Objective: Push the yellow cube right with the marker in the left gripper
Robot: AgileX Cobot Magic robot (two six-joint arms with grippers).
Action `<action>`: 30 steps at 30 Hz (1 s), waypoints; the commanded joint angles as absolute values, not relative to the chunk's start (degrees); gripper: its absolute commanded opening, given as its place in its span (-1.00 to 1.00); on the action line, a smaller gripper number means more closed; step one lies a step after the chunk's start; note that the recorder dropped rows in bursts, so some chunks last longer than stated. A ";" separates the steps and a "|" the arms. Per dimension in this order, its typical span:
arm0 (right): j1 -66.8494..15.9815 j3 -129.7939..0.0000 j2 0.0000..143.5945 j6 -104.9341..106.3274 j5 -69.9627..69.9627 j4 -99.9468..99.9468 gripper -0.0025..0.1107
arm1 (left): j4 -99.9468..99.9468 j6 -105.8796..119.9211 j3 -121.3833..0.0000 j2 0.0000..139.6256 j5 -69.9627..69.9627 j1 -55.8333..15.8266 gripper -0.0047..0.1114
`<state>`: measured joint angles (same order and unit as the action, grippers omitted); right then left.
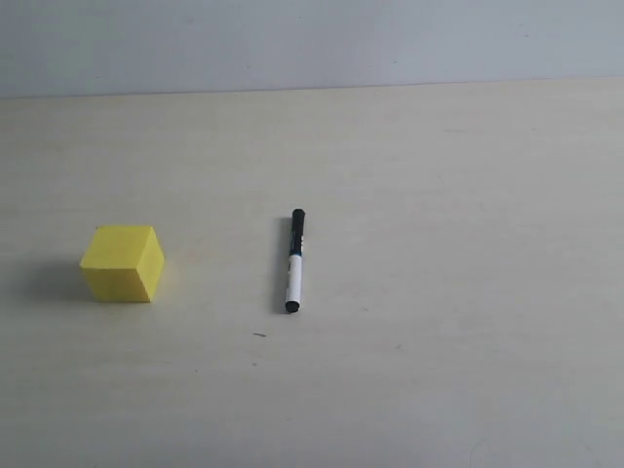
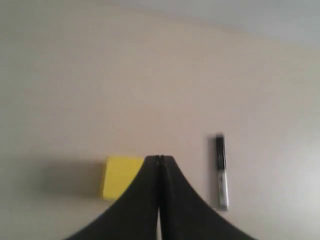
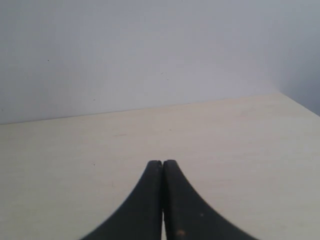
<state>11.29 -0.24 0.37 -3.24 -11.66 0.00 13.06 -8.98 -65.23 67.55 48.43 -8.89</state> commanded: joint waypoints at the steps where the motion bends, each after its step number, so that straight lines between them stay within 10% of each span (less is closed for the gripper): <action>1: 11.77 0.00 0.00 -3.16 -11.36 0.00 -0.96 | 17.40 -0.77 -69.71 79.90 62.25 -14.23 -0.92; 17: 11.77 0.00 0.00 -3.16 -11.36 0.00 -0.96 | -4.20 -22.96 -84.18 107.52 61.17 -43.95 -0.90; 30: 11.77 0.00 0.00 -3.16 -11.36 0.00 -0.96 | -3.71 -24.47 -89.96 118.71 56.09 -45.42 0.15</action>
<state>11.29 -0.24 0.37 -3.24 -11.66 0.00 -3.72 -23.92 -89.66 117.01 58.60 -45.27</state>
